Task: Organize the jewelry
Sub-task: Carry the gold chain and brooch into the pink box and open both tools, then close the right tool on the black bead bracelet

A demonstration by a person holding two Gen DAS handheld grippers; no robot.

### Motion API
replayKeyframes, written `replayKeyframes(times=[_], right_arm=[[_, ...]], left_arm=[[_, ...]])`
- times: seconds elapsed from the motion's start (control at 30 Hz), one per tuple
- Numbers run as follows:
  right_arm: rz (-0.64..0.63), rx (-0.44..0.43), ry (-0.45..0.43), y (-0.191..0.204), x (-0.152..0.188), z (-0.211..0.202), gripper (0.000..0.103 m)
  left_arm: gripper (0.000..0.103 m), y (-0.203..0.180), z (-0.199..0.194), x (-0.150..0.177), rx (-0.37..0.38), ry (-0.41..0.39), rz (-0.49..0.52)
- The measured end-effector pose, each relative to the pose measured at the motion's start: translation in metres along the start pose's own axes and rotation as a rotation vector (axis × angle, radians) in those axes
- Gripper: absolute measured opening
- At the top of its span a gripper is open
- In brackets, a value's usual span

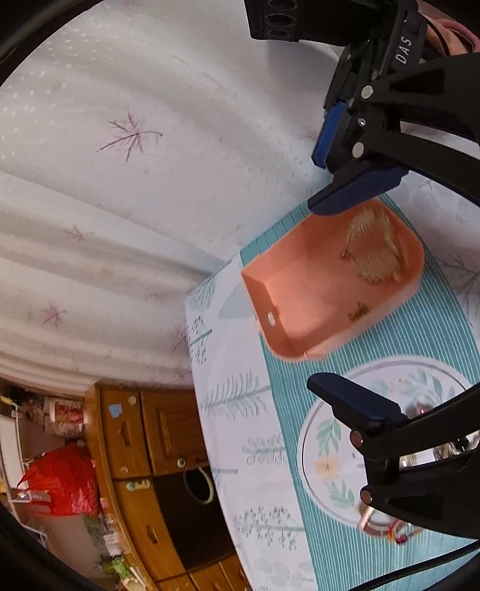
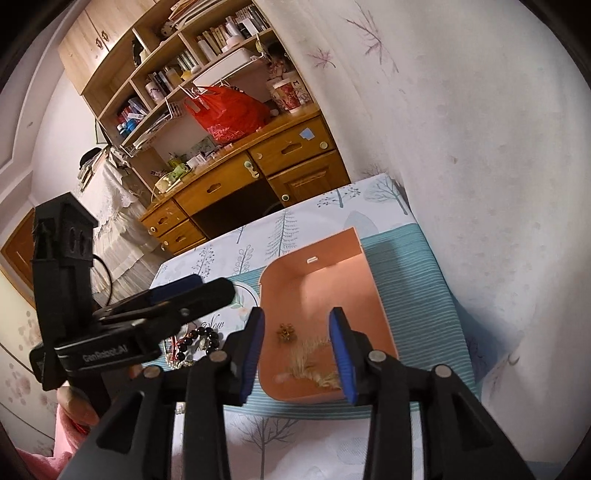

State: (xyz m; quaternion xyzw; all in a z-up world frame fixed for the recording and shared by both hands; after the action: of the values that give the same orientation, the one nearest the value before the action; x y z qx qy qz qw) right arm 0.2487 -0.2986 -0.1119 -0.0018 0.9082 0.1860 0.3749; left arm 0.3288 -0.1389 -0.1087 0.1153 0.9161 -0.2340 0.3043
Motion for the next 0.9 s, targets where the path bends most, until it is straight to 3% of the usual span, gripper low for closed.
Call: replayKeyframes(times=[0.1, 0.3, 0.37, 0.47, 0.77, 0.9], right_arm=[[-0.01, 0.002, -0.001, 0.004, 0.0, 0.0, 0.044], [-0.025, -0.016, 0.017, 0.017, 0.002, 0.004, 0.045], [-0.04, -0.024, 0.023, 0.025, 0.003, 0.006, 0.05], [-0.076, -0.037, 0.036, 0.042, 0.005, 0.012, 0.051], [-0.183, -0.138, 0.154, 0.101, 0.03, 0.051, 0.051], [-0.156, -0.195, 0.191, 0.121, 0.038, 0.07, 0.051]], left_arm=[[0.089, 0.011, -0.015, 0.002, -0.024, -0.008, -0.01], [0.092, 0.049, -0.056, 0.012, -0.143, -0.04, -0.046], [0.098, 0.067, -0.071, 0.017, -0.186, -0.046, -0.074], [0.1, 0.091, -0.088, 0.025, -0.242, -0.052, -0.106], [0.1, 0.137, -0.113, 0.082, -0.4, -0.042, -0.143], [0.1, 0.14, -0.107, 0.113, -0.372, -0.021, -0.148]])
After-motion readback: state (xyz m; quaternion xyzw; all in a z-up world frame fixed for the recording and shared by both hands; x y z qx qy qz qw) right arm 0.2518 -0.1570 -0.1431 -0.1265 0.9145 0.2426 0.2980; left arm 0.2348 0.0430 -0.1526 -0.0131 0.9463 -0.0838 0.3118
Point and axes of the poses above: each gripper's, at about its wrist camera, not at the fingertips, and z roughly the way its jaws point, y to its left, x to its underside, the point moved 4 cm from there along z, roughly the way its jaws point, and after that the axes turned 7 degrees about -z, right-handed, at the moved point
